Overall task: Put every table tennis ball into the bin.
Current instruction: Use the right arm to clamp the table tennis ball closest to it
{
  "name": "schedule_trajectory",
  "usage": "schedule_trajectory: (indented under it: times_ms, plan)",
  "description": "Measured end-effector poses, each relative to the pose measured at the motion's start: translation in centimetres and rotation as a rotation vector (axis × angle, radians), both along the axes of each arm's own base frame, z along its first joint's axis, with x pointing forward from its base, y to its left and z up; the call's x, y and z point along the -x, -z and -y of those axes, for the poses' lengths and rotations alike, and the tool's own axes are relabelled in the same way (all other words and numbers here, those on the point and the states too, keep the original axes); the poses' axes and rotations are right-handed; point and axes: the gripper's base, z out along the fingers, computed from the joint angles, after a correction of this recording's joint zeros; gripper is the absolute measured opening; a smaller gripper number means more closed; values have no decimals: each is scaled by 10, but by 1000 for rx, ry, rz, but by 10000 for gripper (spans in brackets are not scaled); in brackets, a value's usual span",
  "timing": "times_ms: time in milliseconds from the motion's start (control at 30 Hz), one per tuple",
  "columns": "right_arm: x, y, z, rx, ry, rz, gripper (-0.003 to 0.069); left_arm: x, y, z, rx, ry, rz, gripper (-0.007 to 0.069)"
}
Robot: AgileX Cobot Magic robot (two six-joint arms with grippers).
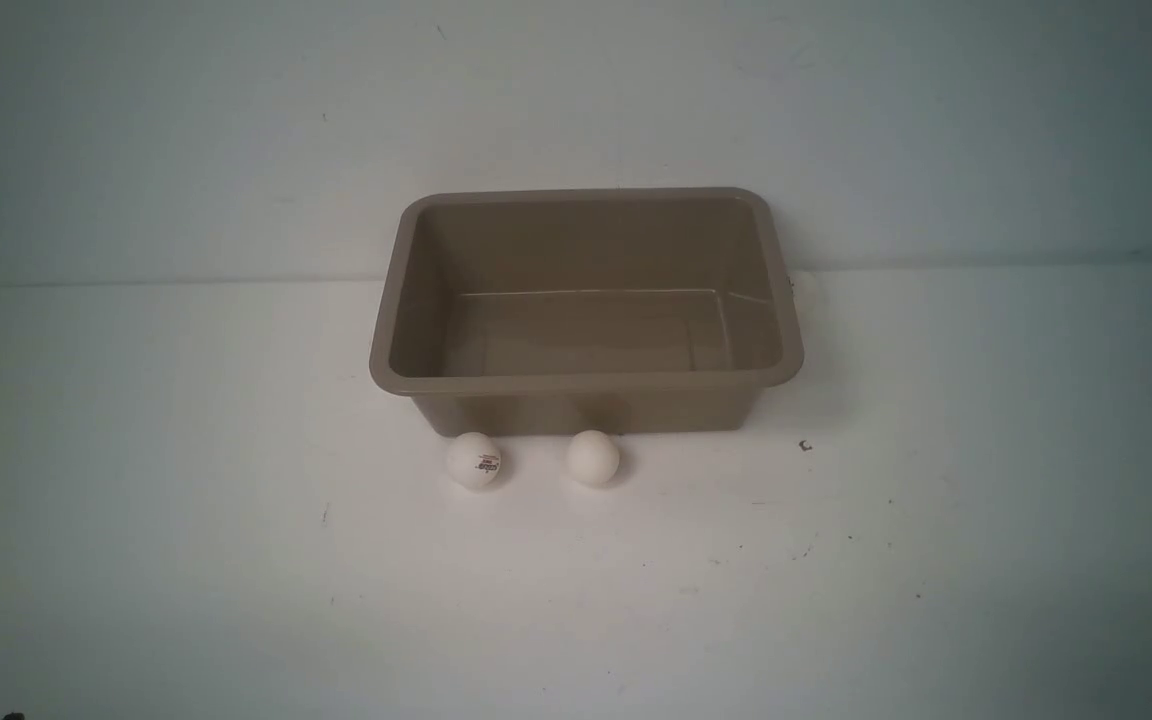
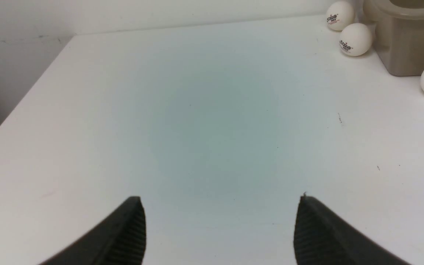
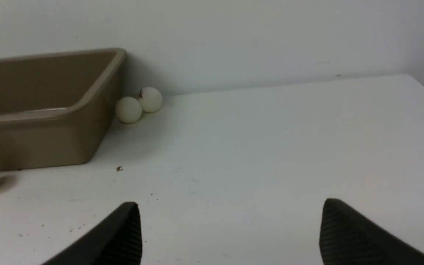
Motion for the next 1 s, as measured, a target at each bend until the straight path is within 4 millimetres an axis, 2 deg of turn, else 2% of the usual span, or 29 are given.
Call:
schedule_trajectory:
  times_ms: [33, 67, 100, 133, 200, 233, 267, 367, 433, 500, 733, 1000]
  plan:
    - [1, -9, -1, 8, -9, 19, 589, 0, 0, 0, 0, 0, 0, 489]
    - [1, -9, -1, 8, -9, 19, 589, 0, 0, 0, 0, 0, 0, 489]
    - [5, -32, -2, 18, -19, 81, 589, 0, 0, 0, 0, 0, 0, 489]
    - [5, -35, -2, 18, -19, 89, 589, 0, 0, 0, 0, 0, 0, 489]
    - [16, -75, -4, 32, -28, 200, 589, 0, 0, 0, 0, 0, 0, 489]
    - [21, -89, -5, 36, -33, 236, 589, 0, 0, 0, 0, 0, 0, 489]
    - [23, -95, -5, 37, -36, 250, 589, 0, 0, 0, 0, 0, 0, 489]
    - [41, -130, -9, 32, -64, 328, 589, 0, 0, 0, 0, 0, 0, 489]
    - [47, -139, -11, 30, -79, 342, 589, 0, 0, 0, 0, 0, 0, 489]
    - [61, -160, -17, 17, -139, 330, 589, 0, 0, 0, 0, 0, 0, 489]
    - [74, -174, -34, -3, -322, 120, 589, 0, 0, 0, 0, 0, 0, 489]
    - [83, -173, -47, -79, -461, 58, 589, 0, 0, 0, 0, 0, 0, 489]
